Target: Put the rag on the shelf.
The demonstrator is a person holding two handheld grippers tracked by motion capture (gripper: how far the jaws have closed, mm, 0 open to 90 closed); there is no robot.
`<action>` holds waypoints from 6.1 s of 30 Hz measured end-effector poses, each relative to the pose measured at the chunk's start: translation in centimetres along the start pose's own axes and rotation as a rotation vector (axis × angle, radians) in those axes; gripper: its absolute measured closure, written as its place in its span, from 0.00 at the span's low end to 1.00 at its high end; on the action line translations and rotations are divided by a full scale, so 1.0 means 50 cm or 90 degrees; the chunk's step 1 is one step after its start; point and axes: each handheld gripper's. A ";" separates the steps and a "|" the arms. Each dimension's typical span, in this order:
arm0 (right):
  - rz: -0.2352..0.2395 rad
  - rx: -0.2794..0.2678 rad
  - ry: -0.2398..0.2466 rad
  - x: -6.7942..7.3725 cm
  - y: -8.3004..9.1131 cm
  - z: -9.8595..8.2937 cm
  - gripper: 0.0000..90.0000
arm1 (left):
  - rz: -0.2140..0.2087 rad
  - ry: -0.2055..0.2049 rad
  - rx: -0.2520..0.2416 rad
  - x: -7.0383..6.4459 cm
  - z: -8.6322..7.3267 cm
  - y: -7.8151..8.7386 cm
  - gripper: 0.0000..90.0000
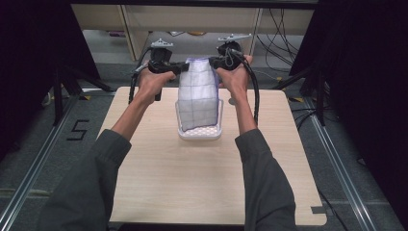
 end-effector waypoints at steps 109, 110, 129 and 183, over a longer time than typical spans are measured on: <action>0.052 0.064 -0.044 -0.028 0.201 -0.256 0.45 | -0.100 0.052 0.083 -0.072 -0.267 0.161 0.33; 0.055 0.058 -0.029 -0.029 0.201 -0.259 0.45 | -0.102 0.052 0.085 -0.073 -0.271 0.163 0.33; 0.074 0.052 -0.024 0.000 0.218 -0.319 0.39 | -0.124 0.037 0.078 -0.109 -0.313 0.190 0.30; 0.136 0.102 -0.038 0.088 0.269 -0.541 0.28 | -0.143 0.006 0.130 -0.204 -0.510 0.252 0.29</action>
Point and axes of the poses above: each handheld gripper's, and its own axes: y roughly backward along the jaws, z roughly out of its top, x roughly to its left, and after that the axes turned 9 degrees about -z, right-handed
